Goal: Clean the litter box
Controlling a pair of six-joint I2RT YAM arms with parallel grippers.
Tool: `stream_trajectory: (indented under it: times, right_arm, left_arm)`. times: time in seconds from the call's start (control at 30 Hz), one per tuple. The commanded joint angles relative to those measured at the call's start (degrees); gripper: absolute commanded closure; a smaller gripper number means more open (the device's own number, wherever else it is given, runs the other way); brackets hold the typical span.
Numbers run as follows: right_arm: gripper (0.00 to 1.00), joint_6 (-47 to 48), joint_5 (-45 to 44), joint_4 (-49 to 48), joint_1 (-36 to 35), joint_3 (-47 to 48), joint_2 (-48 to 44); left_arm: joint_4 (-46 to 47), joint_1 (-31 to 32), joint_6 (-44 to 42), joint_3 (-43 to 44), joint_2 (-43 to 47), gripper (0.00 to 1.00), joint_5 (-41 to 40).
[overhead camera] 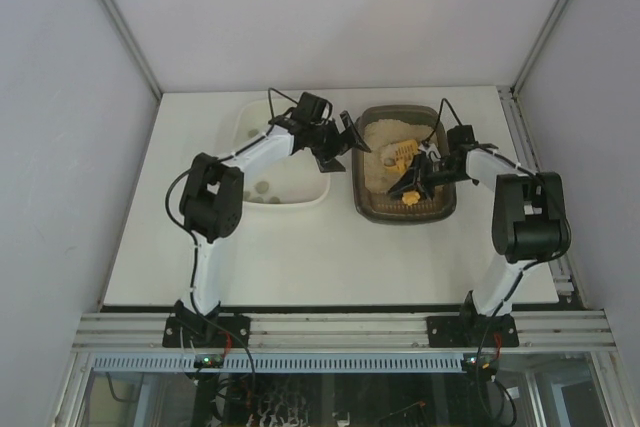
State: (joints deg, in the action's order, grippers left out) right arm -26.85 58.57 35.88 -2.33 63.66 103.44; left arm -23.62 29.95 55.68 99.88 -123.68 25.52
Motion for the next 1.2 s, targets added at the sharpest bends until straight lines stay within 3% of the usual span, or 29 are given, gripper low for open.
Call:
stream_trajectory:
  times: [0.0, 0.17, 0.33, 0.5, 0.77, 0.97, 1.07, 1.17]
  right_arm:
    - [1.00, 2.3, 0.4, -0.7, 0.4, 0.4, -4.7]
    - [1.00, 2.2, -1.5, -3.8, -0.2, -1.3, -7.5]
    - [1.00, -2.0, -1.9, -16.2, -1.4, -7.0, -10.2]
    - [1.00, -9.8, 1.1, -37.9, -1.6, -16.5, -14.0]
    - [1.00, -20.0, 3.1, -77.3, -1.7, -28.3, -16.5]
    - [1.00, -41.8, 2.5, -117.3, -2.1, -33.9, -9.9]
    - [1.00, -49.1, 3.3, -121.6, -2.8, -32.3, -4.2]
    - [1.00, -50.3, 4.8, -121.7, -5.4, -31.7, -2.1]
  left_arm:
    - [-7.3, 0.1, -4.9, 4.0, 5.0, 0.00, -4.1]
    - [-16.6, 1.2, -14.1, 8.6, 8.2, 0.00, -9.1]
    - [-29.3, 2.0, -27.0, 11.0, 12.8, 0.00, -16.1]
    - [-35.1, 2.0, -35.9, 4.3, 21.1, 0.00, -20.5]
    - [-37.0, 2.4, -46.8, -11.6, 36.6, 0.00, -32.2]
    - [-40.8, 2.4, -52.0, -19.6, 45.1, 0.00, -40.9]
    - [-39.0, 2.4, -52.9, -24.9, 49.3, 0.00, -42.5]
    - [-37.2, 2.2, -54.1, -29.1, 53.4, 0.00, -42.5]
